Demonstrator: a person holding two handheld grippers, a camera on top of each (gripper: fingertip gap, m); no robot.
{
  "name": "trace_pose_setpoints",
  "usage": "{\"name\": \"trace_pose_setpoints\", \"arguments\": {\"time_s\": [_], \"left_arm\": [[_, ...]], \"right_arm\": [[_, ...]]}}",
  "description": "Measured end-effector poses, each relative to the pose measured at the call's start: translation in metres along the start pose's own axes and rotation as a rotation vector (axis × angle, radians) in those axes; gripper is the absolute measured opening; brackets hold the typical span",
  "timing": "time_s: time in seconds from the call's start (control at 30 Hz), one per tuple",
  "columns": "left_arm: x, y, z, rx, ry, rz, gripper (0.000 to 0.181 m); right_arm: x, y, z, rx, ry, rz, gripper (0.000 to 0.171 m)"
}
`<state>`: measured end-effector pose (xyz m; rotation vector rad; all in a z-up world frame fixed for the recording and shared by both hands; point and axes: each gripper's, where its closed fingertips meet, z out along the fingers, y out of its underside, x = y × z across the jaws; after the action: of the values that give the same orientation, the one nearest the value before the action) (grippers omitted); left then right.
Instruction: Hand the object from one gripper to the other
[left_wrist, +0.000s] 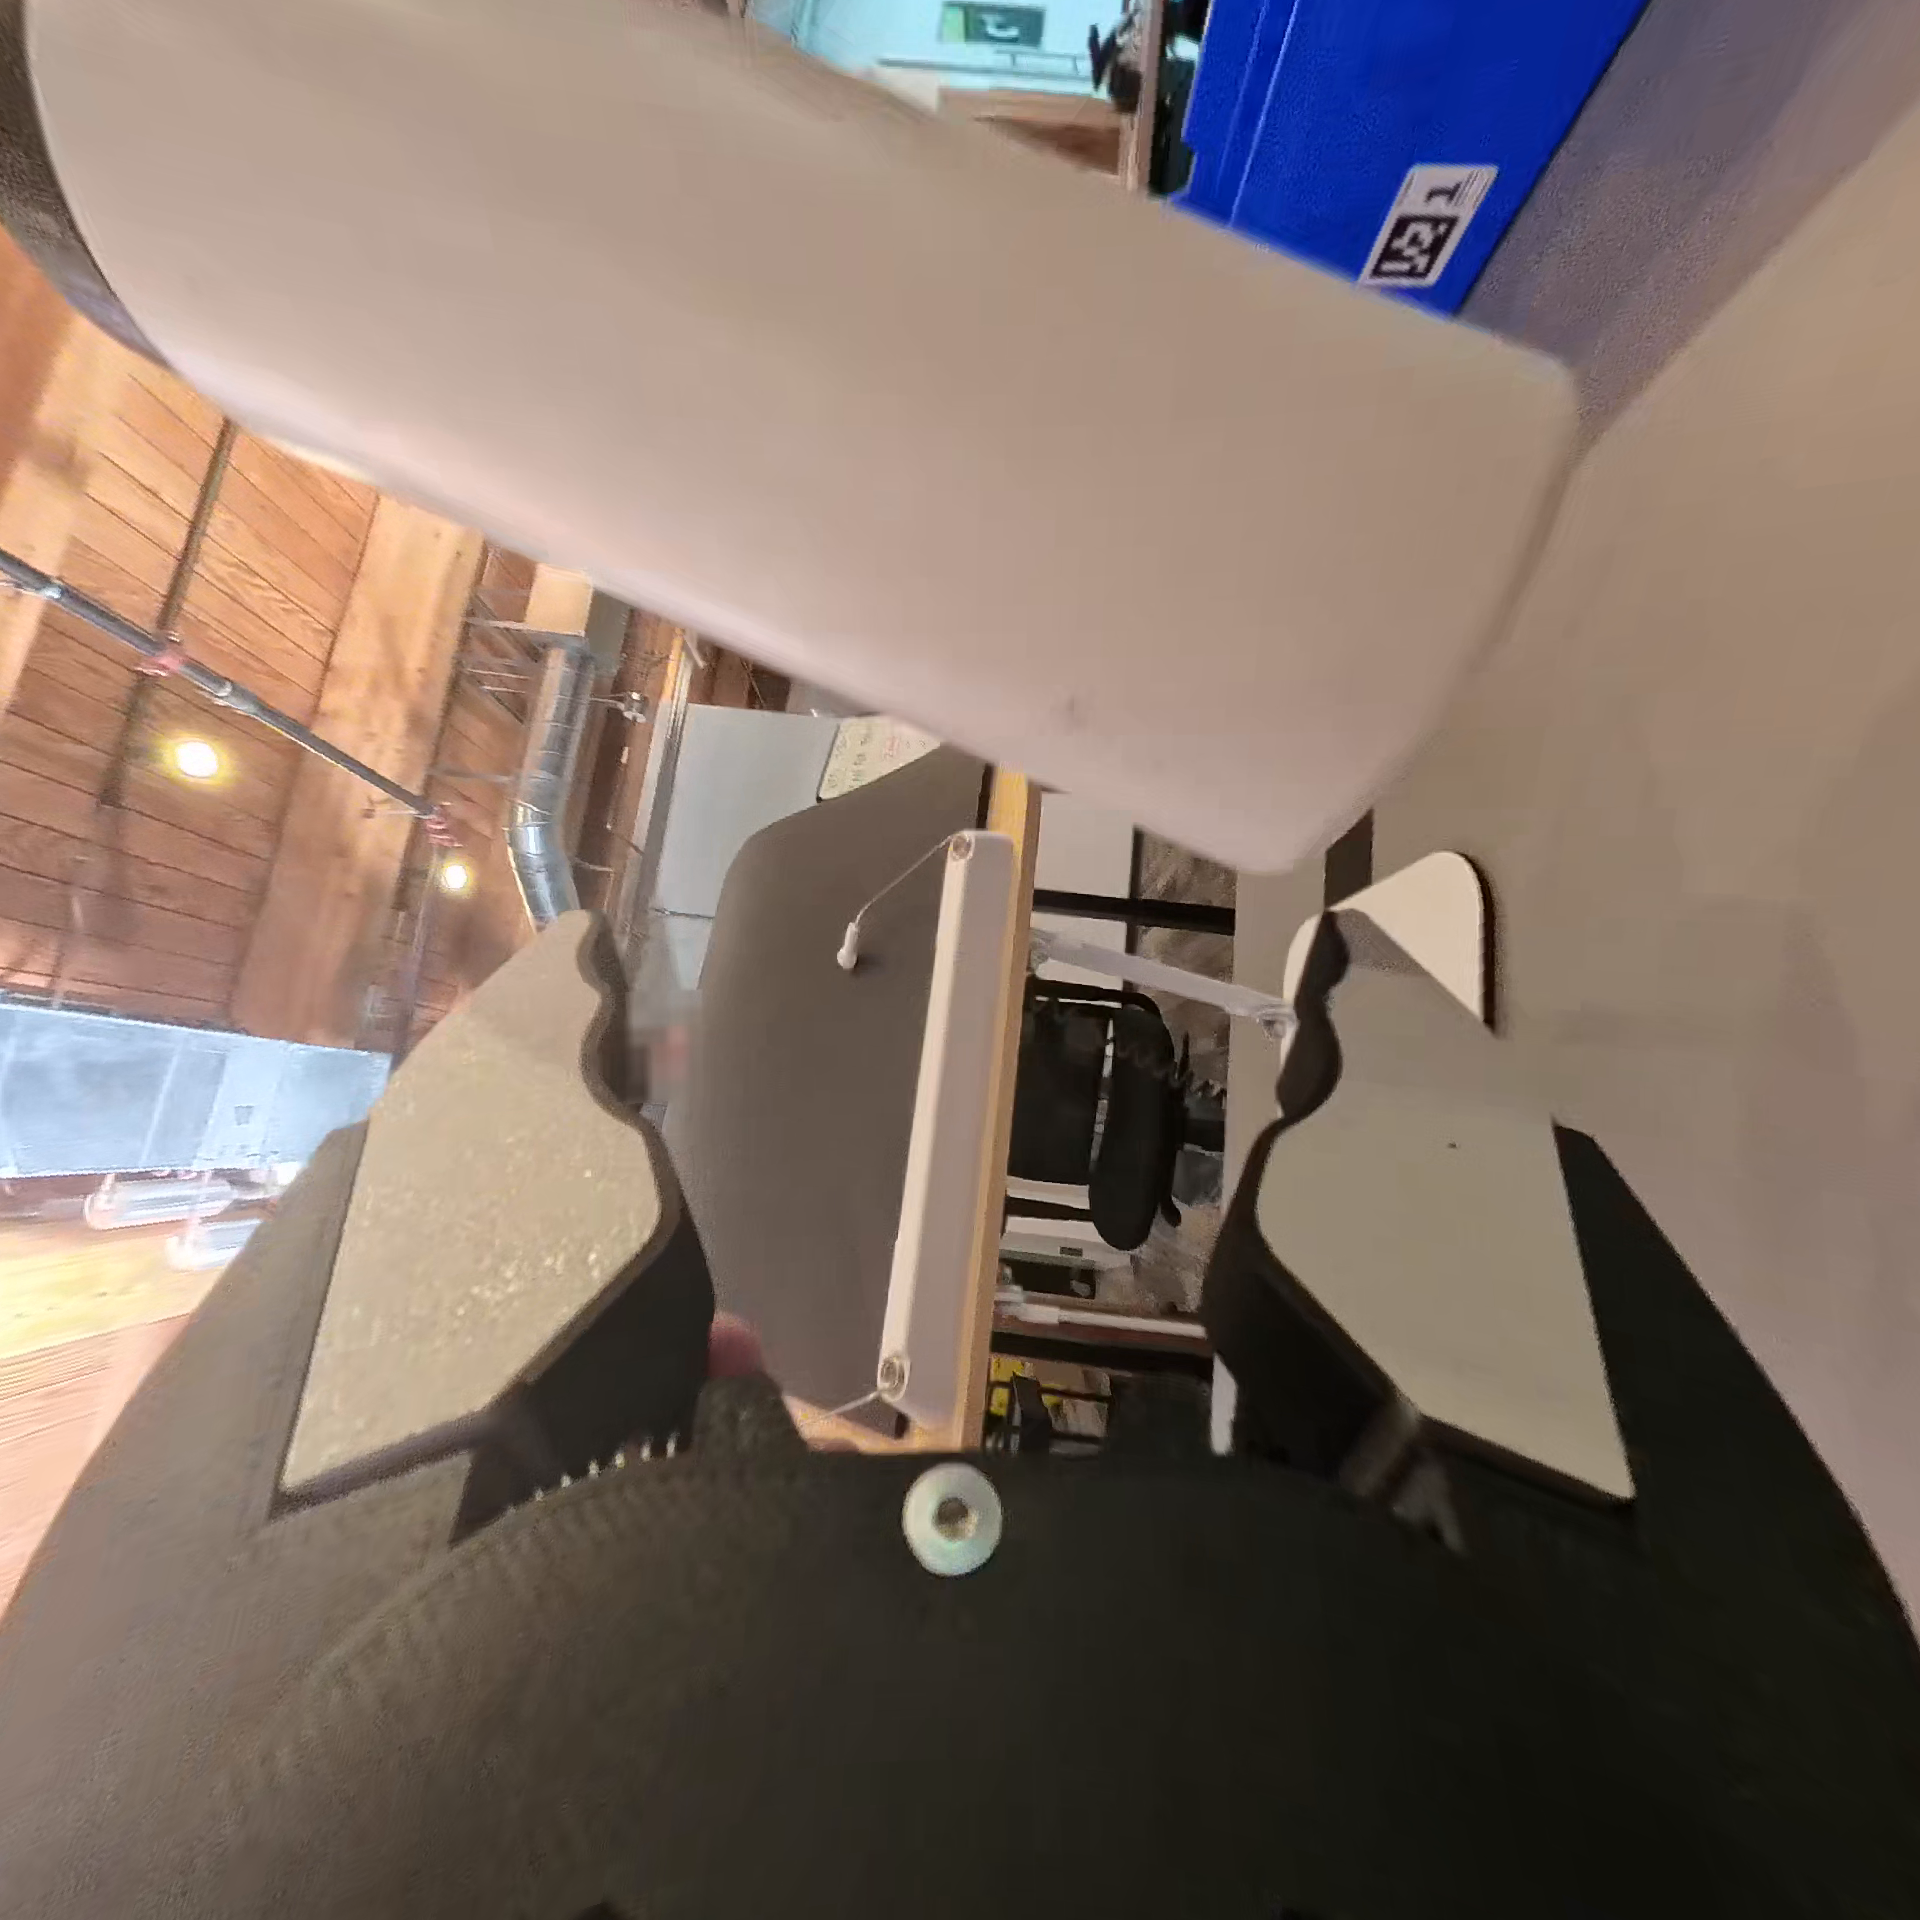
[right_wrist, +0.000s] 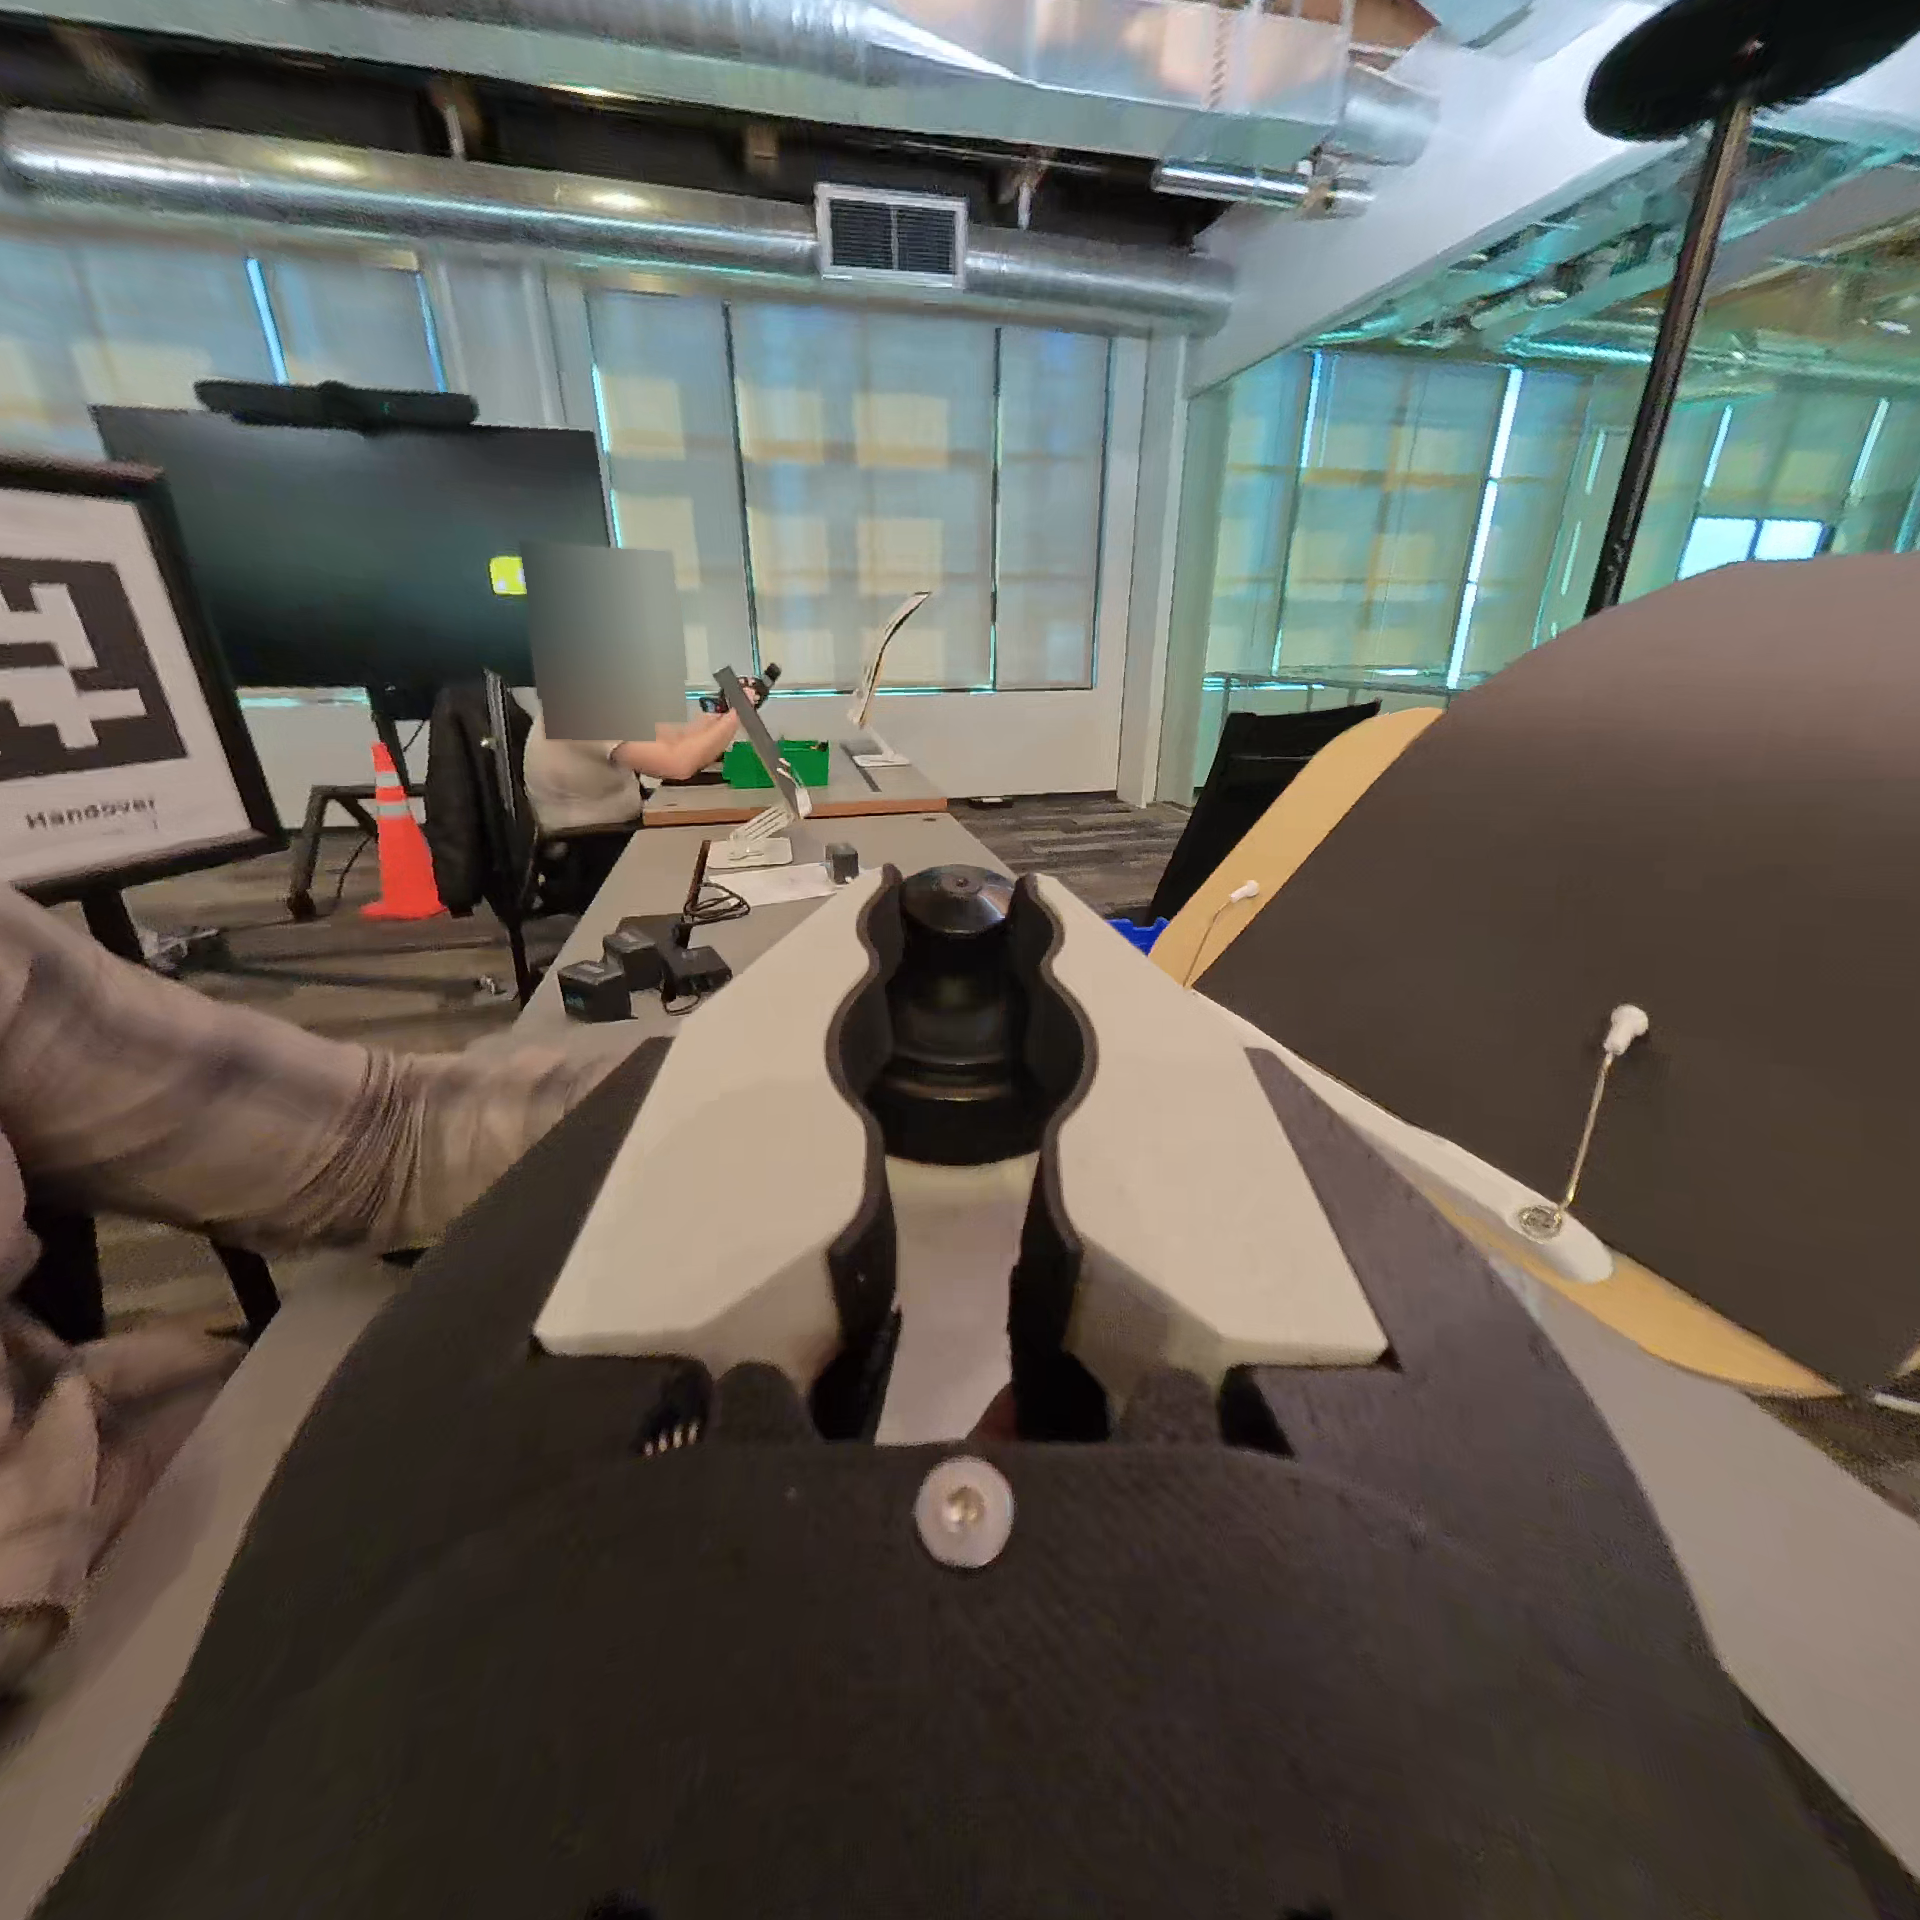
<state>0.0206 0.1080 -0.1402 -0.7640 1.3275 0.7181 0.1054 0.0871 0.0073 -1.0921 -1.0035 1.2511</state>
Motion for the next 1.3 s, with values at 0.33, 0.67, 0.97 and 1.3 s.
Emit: {"name": "trace_pose_setpoints", "arguments": {"time_s": [0.33,0.67,0.97,1.3], "left_arm": [[-0.007,-0.032,-0.003,0.076,-0.310,0.153,0.134],[0.000,-0.090,-0.019,0.259,-0.322,0.244,0.129],[0.021,-0.114,-0.025,0.333,-0.233,0.272,0.115],[0.009,-0.125,-0.029,0.342,-0.225,0.204,0.113]], "right_arm": [[0.004,-0.015,0.007,0.151,-0.069,0.310,0.017],[0.037,0.022,0.005,0.182,-0.130,0.610,0.017],[0.048,0.040,0.006,0.179,-0.147,0.686,0.018],[0.046,0.037,0.006,0.202,-0.152,0.643,0.018]]}}
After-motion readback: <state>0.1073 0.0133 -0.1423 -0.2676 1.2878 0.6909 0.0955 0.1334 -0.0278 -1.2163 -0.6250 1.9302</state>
